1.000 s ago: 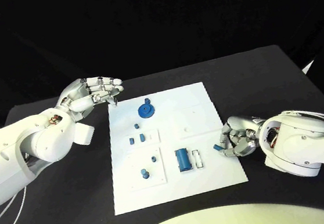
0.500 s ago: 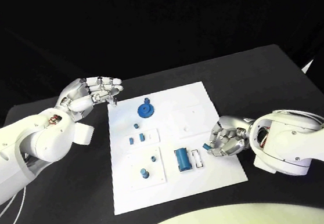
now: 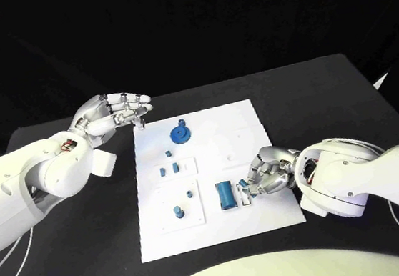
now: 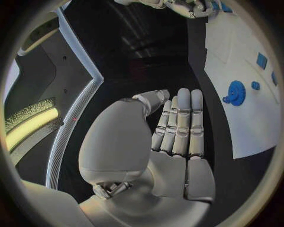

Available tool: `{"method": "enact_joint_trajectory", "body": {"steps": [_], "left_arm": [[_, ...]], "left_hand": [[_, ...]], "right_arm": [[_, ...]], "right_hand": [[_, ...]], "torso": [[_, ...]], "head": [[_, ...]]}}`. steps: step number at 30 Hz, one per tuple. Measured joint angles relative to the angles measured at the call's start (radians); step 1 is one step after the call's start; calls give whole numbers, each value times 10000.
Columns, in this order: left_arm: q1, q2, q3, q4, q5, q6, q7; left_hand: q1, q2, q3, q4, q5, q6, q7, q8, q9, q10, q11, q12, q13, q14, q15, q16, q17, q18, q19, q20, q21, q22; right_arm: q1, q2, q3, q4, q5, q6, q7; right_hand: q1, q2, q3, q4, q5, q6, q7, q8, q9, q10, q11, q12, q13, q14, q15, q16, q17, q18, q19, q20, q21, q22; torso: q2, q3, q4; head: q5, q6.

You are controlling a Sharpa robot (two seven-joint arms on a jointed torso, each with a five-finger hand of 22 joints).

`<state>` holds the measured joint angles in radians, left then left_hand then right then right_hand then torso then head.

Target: Assemble the parts on the task board

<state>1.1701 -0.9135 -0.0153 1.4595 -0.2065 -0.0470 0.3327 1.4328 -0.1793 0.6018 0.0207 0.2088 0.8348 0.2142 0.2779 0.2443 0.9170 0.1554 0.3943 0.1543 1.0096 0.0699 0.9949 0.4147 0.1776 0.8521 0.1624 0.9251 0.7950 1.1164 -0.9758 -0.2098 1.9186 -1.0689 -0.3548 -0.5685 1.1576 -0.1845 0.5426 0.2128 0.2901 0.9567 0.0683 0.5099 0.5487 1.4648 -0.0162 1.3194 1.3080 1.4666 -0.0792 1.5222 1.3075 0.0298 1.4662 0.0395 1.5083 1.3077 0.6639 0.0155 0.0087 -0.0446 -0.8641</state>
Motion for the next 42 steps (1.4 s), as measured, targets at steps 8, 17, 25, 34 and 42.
{"method": "enact_joint_trajectory", "body": {"steps": [8, 17, 25, 34, 42], "left_arm": [[0, -19, 0, 5, 12, 0, -2], [0, -27, -1, 5, 42, 9, -14], [0, -35, -2, -1, 69, 20, -24], [0, -38, -2, -5, 87, 33, -36], [-2, -38, -4, -32, 91, 45, -43]], "left_hand": [[-127, 4, -3, 59, 0, 0, 0, 41, -10, -39, 39, 0, -14, 0, 0, 0, 0, -1, -37, 37, 0, 0], [-127, 4, -3, 59, 0, 0, 0, 41, -10, -38, 38, 0, -14, 0, 0, 0, 0, 0, -37, 37, -1, -1], [-126, 4, -3, 58, 0, 0, 0, 41, -9, -38, 38, 0, -13, 0, 0, 0, 0, 0, -37, 37, -3, -1], [-126, 4, -3, 58, 0, 0, 0, 41, -8, -37, 38, 0, -12, 0, 0, 0, 0, 0, -37, 37, -3, -1], [-126, 4, -3, 58, 0, 0, 0, 41, -8, -37, 37, 37, -21, 0, 0, 0, 0, 0, -37, 37, -4, -13]], "right_arm": [[-47, 131, 0, -74, 141, 73, -7], [-62, 165, 2, -83, 139, 204, -66], [-65, 178, 3, -66, 121, 309, -109], [-77, 236, -1, -48, 116, 325, -124], [-76, 226, 3, -15, 116, 301, -92]], "right_hand": [[-119, 12, -27, 28, -58, 12, -12, 8, -11, 1, 1, 81, -1, 0, 1, 0, -1, 0, 0, 0, 117, -1], [-119, 12, -27, 28, -103, 43, -42, 9, -12, 1, 2, 80, -2, 0, 1, 0, -1, 0, 0, 0, 117, -2], [-238, 55, -40, 98, -118, 46, -46, 7, -20, 1, 2, 79, -3, -1, 1, 0, -2, 0, 0, 0, 117, -3], [-746, -12, -173, 257, -448, 120, -42, -31, 10, 1, 3, 79, -3, -1, 2, 0, -2, 0, 0, 0, 117, -4], [-1241, -84, -417, 501, -1206, 199, -50, -90, -10, 1, 3, 79, -4, -1, 2, 0, 6, 0, 0, 0, 117, 4]], "torso": [[-6, 0, -9], [-6, 7, -17], [-8, 6, -14], [-8, 3, -9], [-5, 3, -7]], "head": [[-11, -30], [6, -63], [-2, -70], [-2, -58], [23, -57]]}}
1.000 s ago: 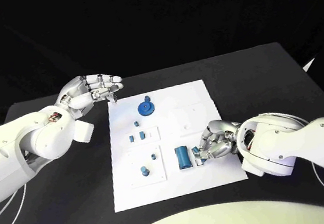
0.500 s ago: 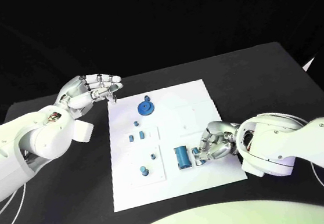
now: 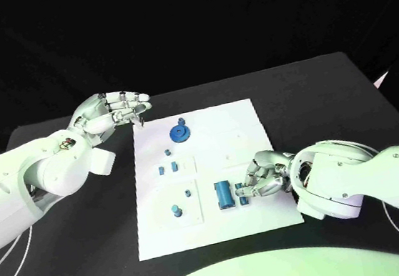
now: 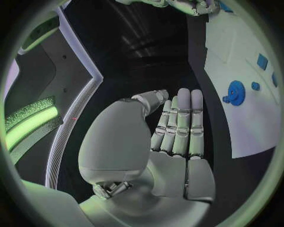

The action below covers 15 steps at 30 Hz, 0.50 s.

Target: Assemble the parts on the task board

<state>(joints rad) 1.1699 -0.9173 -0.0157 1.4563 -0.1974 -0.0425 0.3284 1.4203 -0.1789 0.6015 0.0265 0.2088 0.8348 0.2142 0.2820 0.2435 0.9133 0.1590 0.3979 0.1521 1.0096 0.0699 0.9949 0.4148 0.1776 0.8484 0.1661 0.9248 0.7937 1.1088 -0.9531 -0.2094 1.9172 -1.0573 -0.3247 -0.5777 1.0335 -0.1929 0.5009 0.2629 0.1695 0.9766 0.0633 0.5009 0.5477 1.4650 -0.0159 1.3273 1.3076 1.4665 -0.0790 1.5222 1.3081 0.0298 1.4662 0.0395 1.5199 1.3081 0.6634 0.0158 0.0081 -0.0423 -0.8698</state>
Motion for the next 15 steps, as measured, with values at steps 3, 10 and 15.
{"method": "enact_joint_trajectory", "body": {"steps": [3, 10, 15], "left_arm": [[-4, 2, -1, -10, 0, 4, -2], [-5, 5, -4, -19, 0, 13, -7], [-7, 8, -5, -24, 0, 17, -11]], "left_hand": [[0, 0, 0, 0, 0, 0, 0, 0, 0, 0, 0, 0, 0, 0, 0, 0, 0, -1, 0, 0, 0, 0], [0, 0, 0, 0, 0, 0, 0, 0, 1, 0, 0, 0, 1, 0, 0, 0, 0, -1, 0, 0, -1, 0], [0, 0, 0, 0, 0, 0, 0, 0, -8, 1, 0, 0, 1, 0, 0, 0, 0, 0, 0, 0, -1, 0]], "right_arm": [[0, -8, 0, 8, 0, -9, 14], [-5, -48, -2, 18, 0, -14, 58], [-7, -94, -2, 17, 0, -11, 84]], "right_hand": [[-97, -97, -51, 51, -233, 0, -1, -20, -17, 0, 0, 0, 0, 0, 0, 0, 0, 0, 0, 0, 0, 0], [-97, -97, -53, 48, -303, 0, -1, -38, -11, 0, 0, 0, -1, 0, 0, 0, -1, 0, 0, 0, 0, -1], [169, -8, 48, -274, -316, 0, -1, -38, 5, 0, 0, 0, -1, 0, 0, 0, -1, 0, 0, 0, 0, -2]], "torso": [[0, 0, 0], [-1, -1, -5], [-4, 0, -5]], "head": [[7, -1], [18, -24], [18, -28]]}}
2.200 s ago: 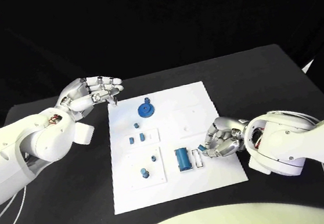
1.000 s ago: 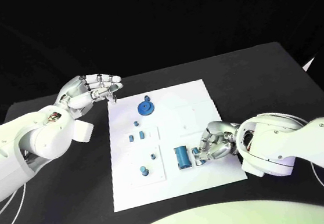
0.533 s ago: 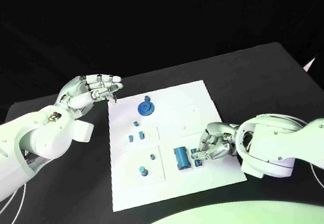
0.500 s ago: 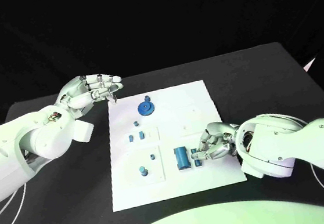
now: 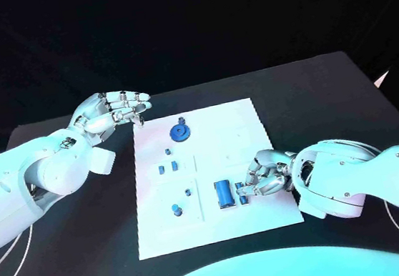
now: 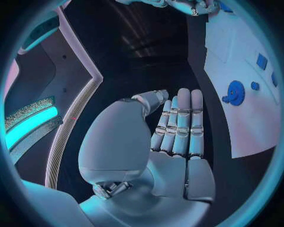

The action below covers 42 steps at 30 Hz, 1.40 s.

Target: Assemble the parts on the task board

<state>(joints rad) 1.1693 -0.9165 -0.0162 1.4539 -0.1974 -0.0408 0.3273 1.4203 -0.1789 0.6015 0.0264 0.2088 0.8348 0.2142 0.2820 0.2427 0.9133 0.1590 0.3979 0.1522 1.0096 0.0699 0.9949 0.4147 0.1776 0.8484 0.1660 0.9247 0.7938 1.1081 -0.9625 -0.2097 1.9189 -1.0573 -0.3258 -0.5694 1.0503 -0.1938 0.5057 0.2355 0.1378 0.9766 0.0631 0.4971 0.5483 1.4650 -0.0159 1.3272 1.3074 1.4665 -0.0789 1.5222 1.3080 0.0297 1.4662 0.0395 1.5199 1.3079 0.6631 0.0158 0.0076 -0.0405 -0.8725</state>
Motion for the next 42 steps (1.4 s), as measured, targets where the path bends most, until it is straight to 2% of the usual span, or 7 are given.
{"method": "enact_joint_trajectory", "body": {"steps": [19, 24, 29, 33, 37, 39, 42], "left_arm": [[-14, 32, -5, -36, -1, 3, -3], [-24, 52, -8, -56, 6, -8, 18], [-29, 100, -34, -84, 84, -90, 79], [-36, 211, -85, -191, 198, -287, 204], [-38, 386, -101, -516, 348, -598, 400], [-41, 519, -108, -783, 461, -804, 527], [-52, 731, -112, -1227, 675, -1136, 748]], "left_hand": [[0, 0, 0, 0, 0, -37, -37, 0, 1, -37, -37, 0, 1, 0, 0, 0, 0, -1, 0, 0, 0, 1], [0, 0, 0, 0, 0, -37, -36, 0, 1, -37, -36, 0, -8, 0, 0, 0, 1, 0, 0, 0, 0, -10], [-15, -16, 0, 0, 0, -37, -37, 0, -3, -37, -36, 0, -8, 0, 0, 0, 1, 0, 0, 0, 0, -10], [-93, -12, 0, 0, 0, -37, -37, 0, -8, -36, -36, 39, -7, 0, 0, 0, 1, 0, 0, 0, 0, -19], [-171, -56, -75, 75, -37, -37, -37, 66, -8, -36, -36, 86, -13, -62, 62, 0, 1, 0, -86, 45, -119, -75], [-363, -100, -172, 171, -53, -66, -7, 79, -8, -48, -31, 143, -26, -251, 113, 0, -2, 0, -202, 92, -289, -170], [-644, -170, -590, 590, -214, -295, -69, 243, -3, -285, 66, 201, -96, -1521, 363, -980, -464, 1, -1220, 351, -1857, -1079]], "right_arm": [[76, -354, 8, -156, -96, -272, 405], [230, -361, 28, -433, 169, -650, 1139], [647, -283, 102, -1301, 1029, -1114, 2591], [985, -23, 151, -2376, 2315, -1411, 4127], [1136, 464, 203, -3526, 3772, -1550, 5623], [1171, 823, 248, -4230, 4498, -1582, 6344], [1204, 1381, 319, -5242, 5370, -1628, 7284]], "right_hand": [[356, -50, 107, -357, -67, 0, 0, -38, 10, 0, 0, 0, -1, 0, 0, 0, -2, 0, 0, 0, -75, -3], [534, -36, 177, -511, -67, -399, 216, -359, -63, -73, 185, -309, -1, 17, 129, -76, -3, 1, 0, 0, -631, -3], [891, -2, 284, -756, 16, -575, 316, -460, -70, -209, 320, -614, 3, 18, 201, -194, -3, 0, -1, 76, -1120, -4], [1180, 52, 404, -1041, 42, -1019, 514, -580, -30, -1576, 487, -3090, -387, 1, 363, -1128, -283, 409, -404, 288, -3400, -5], [1266, -39, 550, -1187, 114, -1451, 720, -662, 51, -3609, 706, -6574, -2606, -892, 598, -3477, -3004, 1093, -1959, 463, -7643, -133], [1389, -10, 673, -1262, 114, -1641, 876, -815, -32, -4082, 832, -7268, -3313, -1748, 720, -5189, -4765, 1408, -2872, 575, -10117, -1032], [1877, 35, 1094, -1502, 246, -1646, 898, -1120, -316, -4201, 902, -8448, -4830, -2093, 735, -7124, -5978, 1417, -3097, 624, -11679, -2136]], "torso": [[-13, 7, -1], [-21, -2, -6], [-76, -48, -24], [-168, -105, -18], [-273, -185, -12], [-327, -217, -13], [-395, -236, -35]], "head": [[-24, 109], [-17, 196], [-3, 405], [-1, 595], [7, 855], [7, 1031], [31, 1301]]}}
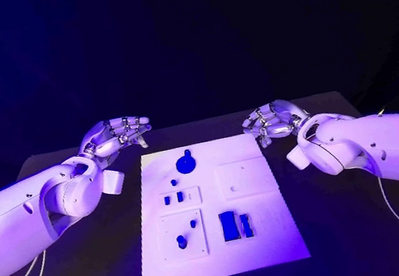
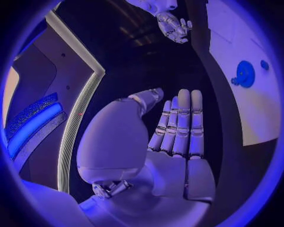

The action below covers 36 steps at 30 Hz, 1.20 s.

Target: Assemble the parts on the task board

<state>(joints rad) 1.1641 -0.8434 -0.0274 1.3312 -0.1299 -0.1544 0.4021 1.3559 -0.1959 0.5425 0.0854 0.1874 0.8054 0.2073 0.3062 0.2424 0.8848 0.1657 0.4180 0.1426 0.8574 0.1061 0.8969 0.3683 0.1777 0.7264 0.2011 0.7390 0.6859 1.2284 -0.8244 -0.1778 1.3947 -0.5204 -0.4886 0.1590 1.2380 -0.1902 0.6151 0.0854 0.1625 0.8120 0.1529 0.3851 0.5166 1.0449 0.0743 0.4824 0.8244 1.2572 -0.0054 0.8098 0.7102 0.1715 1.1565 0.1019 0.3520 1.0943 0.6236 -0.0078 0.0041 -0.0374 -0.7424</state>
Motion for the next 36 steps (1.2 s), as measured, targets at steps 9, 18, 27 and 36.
{"method": "enact_joint_trajectory", "body": {"steps": [9, 18, 27, 36], "left_arm": [[-94, 914, 2, -1390, 916, -965, 710], [-175, 1087, 5, -1586, 1182, -1267, 881], [-536, 921, 116, -76, 1184, -2232, 864], [-1023, 697, 229, 1861, 1226, -4385, 917]], "left_hand": [[543, 63, -597, 847, -133, -410, -93, 389, -58, 105, 158, -1257, -787, -1077, 585, -3934, -1542, -2, -442, 854, -4841, -3518], [-2001, 1128, -3313, -21, -1085, -4655, -1117, -1603, -1451, -4798, -745, -3236, -1144, -5309, -229, -7314, -2895, -1041, -4219, -703, -6649, -5677], [-8912, 1784, -4972, -686, -1680, -7329, -1866, -2754, -2219, -7986, -1464, -3981, -1364, -7880, -888, -8619, -3517, -1566, -6609, -1736, -7207, -6612], [-12483, 1921, -5287, -813, -1804, -7851, -2037, -2939, -2375, -8598, -1623, -4106, -1402, -8381, -1038, -8858, -3643, -1571, -7088, -1976, -7324, -6802]], "right_arm": [[-62, 1385, 122, -2520, 1891, 187, 1757], [-180, 1557, 223, -2830, 2435, 300, 2059], [-833, 1101, 902, -997, 2978, -361, 2228], [-1614, 571, 1628, 1235, 4236, -1734, 2825]], "right_hand": [[32, -33, 132, 29, -693, 199, 473, -1227, -931, 90, 602, -3185, -4454, -1746, 841, -4398, -1568, -6, -1293, 760, -2640, -2739], [-2204, 1054, -3456, -499, -1239, -4402, -604, -2898, -3416, -3851, -34, -4376, -7302, -6804, 563, -7150, -5088, -882, -7270, -17, -3239, -8129], [-9509, 1726, -5577, -781, -1490, -7331, -1336, -3646, -4797, -9039, -592, -4719, -8045, -11350, 163, -7890, -6677, -1423, -10654, -813, -3433, -10350], [-11718, 1864, -5977, -855, -1574, -7902, -1505, -3778, -5080, -10106, -736, -4758, -8196, -12280, 64, -8029, -7007, -1577, -11308, -983, -3471, -10809]], "torso": [[-229, -19, -39], [-314, 6, -27], [-623, 50, -39], [-774, 76, -41]], "head": [[116, 549], [173, 730], [330, 1254], [373, 1419]]}}
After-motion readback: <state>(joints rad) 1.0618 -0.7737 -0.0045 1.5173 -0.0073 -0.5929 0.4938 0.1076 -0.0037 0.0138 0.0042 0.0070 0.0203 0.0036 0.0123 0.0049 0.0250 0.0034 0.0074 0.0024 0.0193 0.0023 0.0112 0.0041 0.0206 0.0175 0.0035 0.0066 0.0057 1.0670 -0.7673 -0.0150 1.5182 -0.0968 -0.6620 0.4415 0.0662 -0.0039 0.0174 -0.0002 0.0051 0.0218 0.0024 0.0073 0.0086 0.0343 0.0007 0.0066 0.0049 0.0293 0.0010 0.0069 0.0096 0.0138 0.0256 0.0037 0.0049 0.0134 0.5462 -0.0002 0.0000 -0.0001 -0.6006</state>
